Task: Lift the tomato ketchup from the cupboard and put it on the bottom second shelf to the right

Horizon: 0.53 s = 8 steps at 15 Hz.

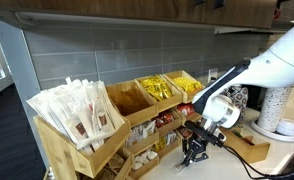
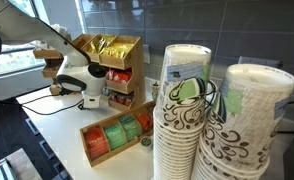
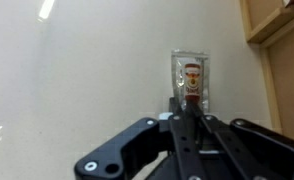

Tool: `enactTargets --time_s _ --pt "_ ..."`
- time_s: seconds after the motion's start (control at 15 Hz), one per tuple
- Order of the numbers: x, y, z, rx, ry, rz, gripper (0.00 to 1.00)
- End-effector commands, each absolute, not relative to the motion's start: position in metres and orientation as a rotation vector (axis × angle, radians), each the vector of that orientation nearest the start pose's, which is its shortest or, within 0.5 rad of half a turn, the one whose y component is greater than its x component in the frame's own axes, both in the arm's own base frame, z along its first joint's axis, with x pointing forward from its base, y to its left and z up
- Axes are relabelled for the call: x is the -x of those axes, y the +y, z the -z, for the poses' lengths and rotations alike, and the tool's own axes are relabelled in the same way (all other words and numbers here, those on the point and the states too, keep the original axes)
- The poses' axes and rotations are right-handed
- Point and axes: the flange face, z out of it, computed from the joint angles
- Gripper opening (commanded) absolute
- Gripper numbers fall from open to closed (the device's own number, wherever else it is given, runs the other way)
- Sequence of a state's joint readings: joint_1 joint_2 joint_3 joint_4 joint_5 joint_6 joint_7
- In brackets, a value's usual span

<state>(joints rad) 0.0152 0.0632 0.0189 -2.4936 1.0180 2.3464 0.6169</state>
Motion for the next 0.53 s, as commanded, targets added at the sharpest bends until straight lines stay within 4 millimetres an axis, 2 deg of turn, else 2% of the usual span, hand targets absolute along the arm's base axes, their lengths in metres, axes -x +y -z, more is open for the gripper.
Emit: enactTargets --time_s 0.0,0.27,0.47 --pt "-0.45 0.029 -0.246 1.95 1.667 -0.505 0.0" --pt "-0.451 0.029 -0.25 1.961 1.656 -0.485 0.0" --pt "-0.451 0.029 -0.264 1.99 1.604 -0.416 0.0"
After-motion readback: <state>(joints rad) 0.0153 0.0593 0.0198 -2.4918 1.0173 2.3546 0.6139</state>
